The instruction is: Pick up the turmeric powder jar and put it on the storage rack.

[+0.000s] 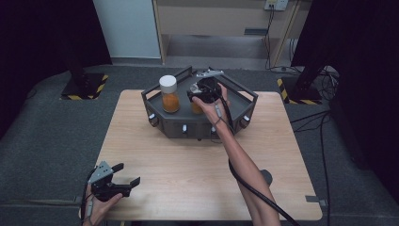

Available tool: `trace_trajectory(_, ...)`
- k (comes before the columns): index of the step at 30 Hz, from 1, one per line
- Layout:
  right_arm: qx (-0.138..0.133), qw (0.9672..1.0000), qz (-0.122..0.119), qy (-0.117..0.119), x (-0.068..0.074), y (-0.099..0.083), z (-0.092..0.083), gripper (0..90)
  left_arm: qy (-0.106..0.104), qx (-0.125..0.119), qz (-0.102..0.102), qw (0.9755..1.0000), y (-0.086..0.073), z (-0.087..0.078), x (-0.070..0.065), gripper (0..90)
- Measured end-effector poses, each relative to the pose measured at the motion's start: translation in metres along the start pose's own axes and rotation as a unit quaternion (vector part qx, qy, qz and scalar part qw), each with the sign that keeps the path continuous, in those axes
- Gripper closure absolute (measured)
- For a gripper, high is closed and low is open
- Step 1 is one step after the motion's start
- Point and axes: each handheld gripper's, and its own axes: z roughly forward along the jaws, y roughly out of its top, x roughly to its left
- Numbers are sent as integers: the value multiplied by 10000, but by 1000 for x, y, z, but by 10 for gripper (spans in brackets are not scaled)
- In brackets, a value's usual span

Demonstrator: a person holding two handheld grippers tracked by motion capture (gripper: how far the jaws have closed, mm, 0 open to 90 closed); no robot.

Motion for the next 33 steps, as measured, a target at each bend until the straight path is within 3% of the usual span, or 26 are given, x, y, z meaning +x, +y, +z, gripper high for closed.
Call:
trace_trajectory(6, -188, 9998, 30, -9, -4, 4, -12, 145, 8, -2, 4, 10000, 0, 0, 0, 48)
trace_trajectory(18, -430, 9988, -214, 32, -12, 20, -57, 119, 8, 18, 32, 10000, 1, 0, -1, 48)
trace_trajectory(24, -364, 9986, -371, 132, -16, 26, -79, 98, -1, 10, 30, 10000, 1, 0, -1, 48)
trace_trajectory(27, -369, 9981, -491, 112, -17, 24, -90, 97, -6, 19, 21, 10000, 1, 0, -1, 47)
trace_trajectory(33, -401, 9978, -505, 126, -25, 14, -112, 97, -10, -1, 27, 10000, 0, 0, -1, 46)
